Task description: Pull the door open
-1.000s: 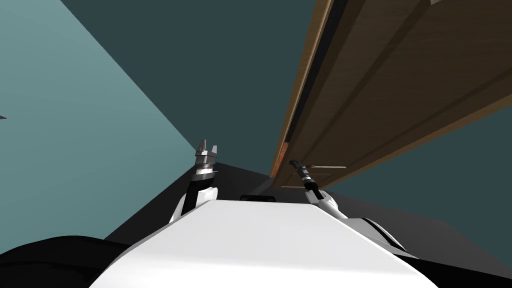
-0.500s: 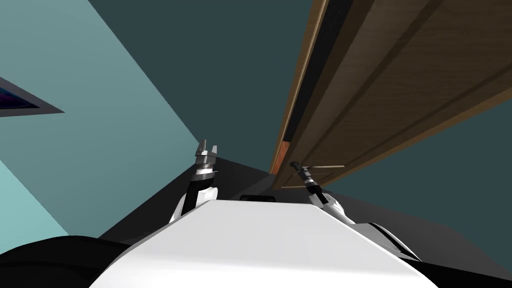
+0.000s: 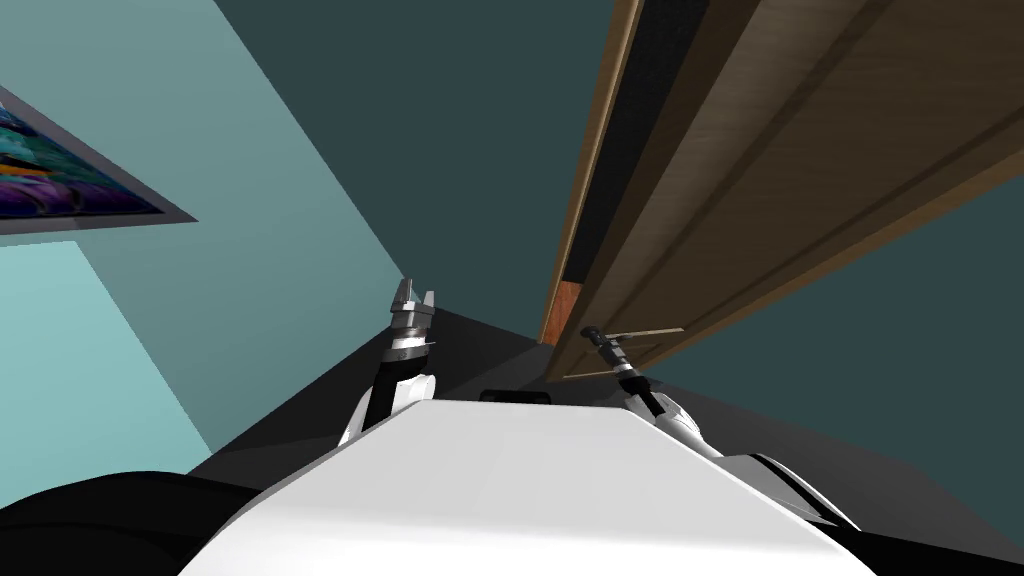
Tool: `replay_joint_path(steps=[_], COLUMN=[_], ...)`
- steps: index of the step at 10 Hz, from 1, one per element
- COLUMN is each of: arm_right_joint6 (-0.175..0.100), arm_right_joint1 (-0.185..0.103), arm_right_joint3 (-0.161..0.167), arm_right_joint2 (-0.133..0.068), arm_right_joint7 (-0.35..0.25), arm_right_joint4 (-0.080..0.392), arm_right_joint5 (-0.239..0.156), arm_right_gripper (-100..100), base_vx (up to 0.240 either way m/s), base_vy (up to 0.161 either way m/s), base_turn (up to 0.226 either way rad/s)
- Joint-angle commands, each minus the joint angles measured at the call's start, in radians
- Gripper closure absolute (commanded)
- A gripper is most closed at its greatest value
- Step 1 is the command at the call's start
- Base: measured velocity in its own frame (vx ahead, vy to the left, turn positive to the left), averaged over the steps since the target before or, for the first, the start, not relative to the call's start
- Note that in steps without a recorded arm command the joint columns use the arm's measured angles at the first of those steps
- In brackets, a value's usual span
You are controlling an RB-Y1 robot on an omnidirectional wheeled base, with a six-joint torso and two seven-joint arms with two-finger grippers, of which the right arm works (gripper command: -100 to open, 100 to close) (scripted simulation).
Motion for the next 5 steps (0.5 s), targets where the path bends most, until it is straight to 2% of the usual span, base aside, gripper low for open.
replay_joint_path(steps=[1,5], arm_right_joint6=[-0.023,-0.083], arm_right_joint1=[0.008,0.029], arm_right_joint3=[0.004,0.015], arm_right_joint2=[-0.010,-0.034], arm_right_joint7=[-0.008,-0.027], arm_right_joint4=[0.008,0.030], arm_right_joint5=[0.001,0.005], arm_right_gripper=[100,100], base_vx=[-0.147,-0.233], base_vy=[-0.041,-0.113], base_turn=[0.181,0.185])
